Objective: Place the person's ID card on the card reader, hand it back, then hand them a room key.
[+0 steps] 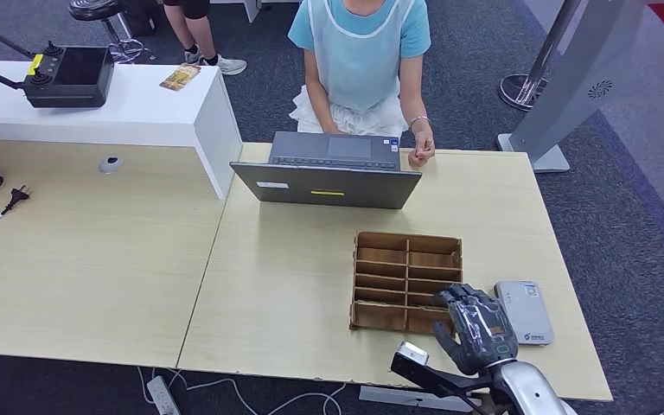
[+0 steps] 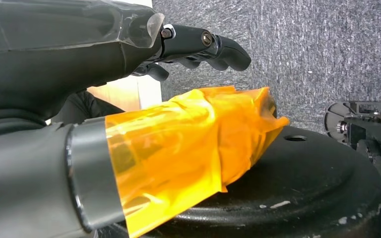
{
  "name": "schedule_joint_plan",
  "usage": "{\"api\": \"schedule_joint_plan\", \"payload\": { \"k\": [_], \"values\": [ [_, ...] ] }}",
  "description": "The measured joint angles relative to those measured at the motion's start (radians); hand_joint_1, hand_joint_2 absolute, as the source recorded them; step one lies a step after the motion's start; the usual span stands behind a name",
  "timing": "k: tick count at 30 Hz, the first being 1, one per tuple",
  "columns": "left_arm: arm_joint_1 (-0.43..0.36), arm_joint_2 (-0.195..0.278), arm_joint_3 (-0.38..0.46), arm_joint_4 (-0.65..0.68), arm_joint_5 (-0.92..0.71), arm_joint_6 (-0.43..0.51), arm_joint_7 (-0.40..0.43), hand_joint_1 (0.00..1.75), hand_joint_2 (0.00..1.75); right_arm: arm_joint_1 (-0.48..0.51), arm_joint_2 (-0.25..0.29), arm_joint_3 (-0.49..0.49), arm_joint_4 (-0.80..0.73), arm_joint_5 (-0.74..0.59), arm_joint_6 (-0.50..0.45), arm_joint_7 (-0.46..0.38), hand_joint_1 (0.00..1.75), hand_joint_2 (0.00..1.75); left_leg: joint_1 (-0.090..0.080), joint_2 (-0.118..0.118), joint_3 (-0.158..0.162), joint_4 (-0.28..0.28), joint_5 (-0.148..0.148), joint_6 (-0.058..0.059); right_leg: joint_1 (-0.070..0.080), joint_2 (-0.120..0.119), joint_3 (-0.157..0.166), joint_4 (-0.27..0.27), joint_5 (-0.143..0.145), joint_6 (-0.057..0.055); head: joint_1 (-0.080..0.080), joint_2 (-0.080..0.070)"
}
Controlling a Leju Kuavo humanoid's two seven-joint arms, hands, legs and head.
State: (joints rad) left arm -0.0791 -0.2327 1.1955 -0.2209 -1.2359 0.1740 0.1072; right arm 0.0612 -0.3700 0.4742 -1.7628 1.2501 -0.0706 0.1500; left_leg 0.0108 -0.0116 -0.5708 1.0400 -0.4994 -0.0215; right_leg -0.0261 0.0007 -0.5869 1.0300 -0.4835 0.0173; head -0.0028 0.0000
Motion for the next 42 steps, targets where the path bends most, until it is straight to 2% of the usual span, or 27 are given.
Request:
{"api": "schedule_joint_plan", "payload": {
  "k": [3,7,13,21,27,31,42],
  "values": [
    [0.000,0.000,0.000,0.000,-0.002,0.000,0.000,0.00,0.00,0.000,0.000,0.000,0.000,0.000,0.000,0.004,0.99,1.75,0.000,0.000,0.000,0.000,0.000,0.000,0.000,0.000,0.000,0.000,0.000,0.000,0.000,0.000],
    [0.000,0.000,0.000,0.000,-0.003,0.000,0.000,0.00,0.00,0.000,0.001,0.000,0.000,0.002,0.000,0.009,1.21,1.75,0.000,0.000,0.000,0.000,0.000,0.000,0.000,0.000,0.000,0.000,0.000,0.000,0.000,0.000],
    [0.000,0.000,0.000,0.000,-0.003,0.000,0.000,0.00,0.00,0.000,0.003,0.000,0.000,0.010,0.000,0.012,1.39,1.75,0.000,0.000,0.000,0.000,0.000,0.000,0.000,0.000,0.000,0.000,0.000,0.000,0.000,0.000],
    [0.000,0.000,0.000,0.000,-0.003,0.000,0.000,0.00,0.00,-0.003,0.008,0.000,0.000,0.018,-0.004,0.011,1.47,1.75,0.000,0.000,0.000,0.000,0.000,0.000,0.000,0.000,0.000,0.000,0.000,0.000,0.000,0.000],
    [0.000,0.000,0.000,0.000,-0.003,0.000,-0.001,0.00,0.00,-0.005,0.011,0.000,0.000,0.019,-0.011,0.008,1.46,1.75,0.000,0.000,0.000,0.000,0.000,0.000,0.000,0.000,0.000,0.000,0.000,0.000,0.000,0.000],
    [0.000,0.000,0.000,0.000,-0.002,0.000,-0.001,0.00,0.00,-0.006,0.011,-0.002,0.000,0.018,-0.024,0.005,1.52,1.75,0.000,0.000,0.000,0.000,0.000,0.000,0.000,0.000,0.000,0.000,0.000,0.000,0.000,0.000],
    [0.000,0.000,0.000,0.000,0.000,0.000,-0.004,0.00,0.00,-0.005,0.016,-0.020,-0.015,-0.005,-0.073,-0.013,1.53,1.75,0.000,0.000,0.000,0.000,0.000,0.000,0.000,0.000,0.000,0.000,0.000,0.000,0.000,0.000]
  ]
}}
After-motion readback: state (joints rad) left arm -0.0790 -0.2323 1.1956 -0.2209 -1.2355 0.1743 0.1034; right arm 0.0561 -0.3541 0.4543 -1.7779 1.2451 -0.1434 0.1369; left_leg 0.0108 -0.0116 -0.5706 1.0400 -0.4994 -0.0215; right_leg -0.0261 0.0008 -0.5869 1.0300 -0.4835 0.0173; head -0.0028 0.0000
